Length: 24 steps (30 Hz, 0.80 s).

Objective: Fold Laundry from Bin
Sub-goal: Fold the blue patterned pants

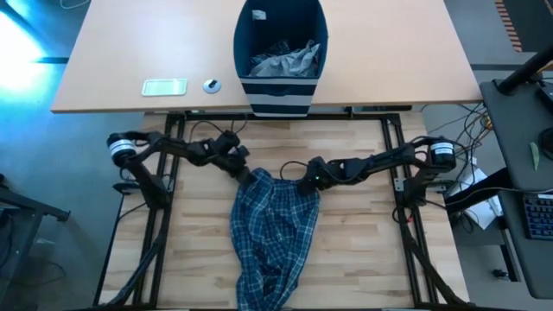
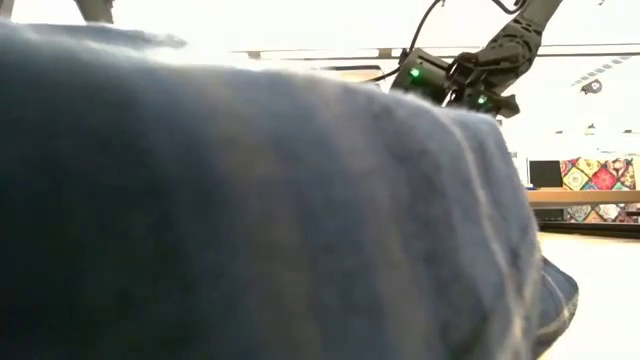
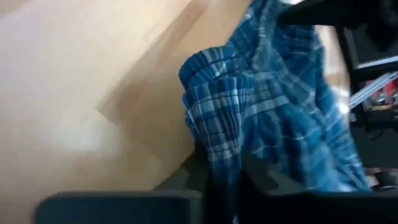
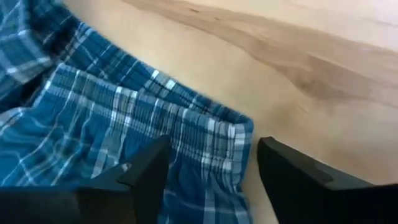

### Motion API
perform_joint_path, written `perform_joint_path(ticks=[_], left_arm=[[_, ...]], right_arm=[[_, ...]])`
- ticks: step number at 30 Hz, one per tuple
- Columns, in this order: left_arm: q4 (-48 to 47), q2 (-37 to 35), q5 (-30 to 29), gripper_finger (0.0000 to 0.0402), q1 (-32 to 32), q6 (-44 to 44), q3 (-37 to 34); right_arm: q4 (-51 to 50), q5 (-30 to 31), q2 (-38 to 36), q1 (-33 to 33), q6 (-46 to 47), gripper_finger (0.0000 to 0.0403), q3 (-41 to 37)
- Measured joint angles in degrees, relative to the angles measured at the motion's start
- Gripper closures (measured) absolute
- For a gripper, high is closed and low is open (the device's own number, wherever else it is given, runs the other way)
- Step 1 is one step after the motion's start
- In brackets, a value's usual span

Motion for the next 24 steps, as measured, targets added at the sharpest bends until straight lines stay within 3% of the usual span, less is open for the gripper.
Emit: perform_joint_path(ticks=[3,8,14,18,24], left_arm=[[-1.3,-5.6,-1.8,0.0389,0.0,-1.0,-0.7],[-12.8,-17.7,-10.0,0.0399,0.0,-1.9,-0.8],[-32.0,-32.7,-18.2,0.04,0.0,-0.5,1.1],[-44.3,-38.5,-25.6,0.04,0.0,0.7,1.0],[-44.6,-39.0,-29.8,0.0396,0.0,-2.2,-3.1]], right_arm=[[0.4,-0.1,0.0,-0.4,-1.5,0.0243,0.0],[-0.1,-1.0,-4.5,-0.5,-7.1,0.0375,-0.3],[-7.7,0.7,-18.6,-0.7,-9.9,0.0392,-0.1],[-16.1,4.0,-25.3,-1.4,-11.4,0.0392,0.0],[-22.8,5.3,-23.4,-3.9,-11.9,0.0391,-0.2]])
